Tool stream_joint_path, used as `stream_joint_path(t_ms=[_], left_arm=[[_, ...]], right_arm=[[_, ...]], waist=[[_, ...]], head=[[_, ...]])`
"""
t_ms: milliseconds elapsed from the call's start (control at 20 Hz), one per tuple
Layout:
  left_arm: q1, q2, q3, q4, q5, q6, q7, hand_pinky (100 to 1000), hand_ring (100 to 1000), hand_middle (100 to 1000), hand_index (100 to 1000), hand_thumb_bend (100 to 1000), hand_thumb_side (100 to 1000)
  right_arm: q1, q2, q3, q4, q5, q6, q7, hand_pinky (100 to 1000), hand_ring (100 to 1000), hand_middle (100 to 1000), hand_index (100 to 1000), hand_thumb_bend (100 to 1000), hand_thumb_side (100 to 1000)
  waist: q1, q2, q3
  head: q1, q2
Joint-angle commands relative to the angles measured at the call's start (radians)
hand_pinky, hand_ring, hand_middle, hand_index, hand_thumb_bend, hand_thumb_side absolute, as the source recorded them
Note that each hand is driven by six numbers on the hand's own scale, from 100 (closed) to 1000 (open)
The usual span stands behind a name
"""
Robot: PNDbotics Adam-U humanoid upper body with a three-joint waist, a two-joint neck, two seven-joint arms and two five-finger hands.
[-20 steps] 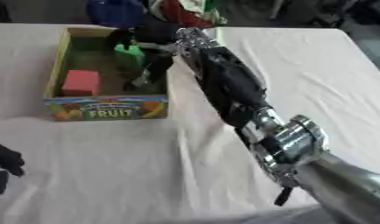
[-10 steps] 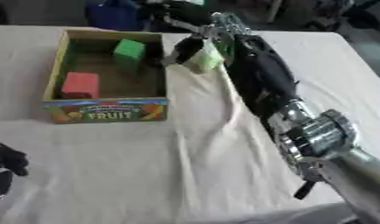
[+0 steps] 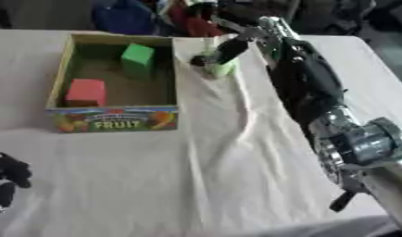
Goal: Pick up objects on the table and place them in the box.
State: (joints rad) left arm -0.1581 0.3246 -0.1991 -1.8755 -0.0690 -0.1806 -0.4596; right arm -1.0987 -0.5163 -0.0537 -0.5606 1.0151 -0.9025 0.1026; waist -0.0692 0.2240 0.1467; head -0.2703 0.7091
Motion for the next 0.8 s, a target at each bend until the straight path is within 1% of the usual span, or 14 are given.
stream_joint_path(t_ms=[50, 250, 400, 650, 800], left_arm=[[-0.014, 0.011, 0.005, -0.028, 0.007, -0.003, 0.004, 590, 569, 583, 741, 100, 381], [-0.027, 0.01, -0.001, -0.04, 0.014, -0.004, -0.002, 590, 569, 583, 741, 100, 379], [-0.04, 0.009, -0.008, -0.048, 0.021, -0.004, -0.008, 590, 569, 583, 741, 100, 379], [-0.052, 0.01, -0.02, -0.054, 0.025, -0.003, -0.023, 590, 569, 584, 741, 100, 376], [-0.059, 0.011, -0.026, -0.058, 0.025, -0.005, -0.03, 590, 570, 584, 741, 100, 375]], right_arm=[[-0.009, -0.06, -0.021, 0.017, -0.007, 0.007, -0.009, 759, 864, 915, 952, 522, 668], [0.002, -0.083, -0.029, 0.035, -0.024, 0.019, -0.003, 753, 859, 905, 948, 492, 664], [0.004, -0.095, -0.035, 0.043, -0.033, 0.033, 0.0, 745, 851, 894, 945, 472, 663], [0.006, -0.11, -0.048, 0.056, -0.042, 0.08, -0.016, 716, 818, 852, 919, 421, 625], [0.009, -0.122, -0.053, 0.064, -0.043, 0.107, -0.034, 713, 817, 847, 914, 408, 614]], waist=[[0.008, -0.011, 0.005], [0.017, 0.003, 0.021], [0.019, 0.013, 0.035], [0.018, 0.029, 0.06], [0.016, 0.036, 0.08]], head=[[0.006, -0.017], [0.009, -0.021], [0.007, -0.024], [0.004, -0.028], [-0.002, -0.031]])
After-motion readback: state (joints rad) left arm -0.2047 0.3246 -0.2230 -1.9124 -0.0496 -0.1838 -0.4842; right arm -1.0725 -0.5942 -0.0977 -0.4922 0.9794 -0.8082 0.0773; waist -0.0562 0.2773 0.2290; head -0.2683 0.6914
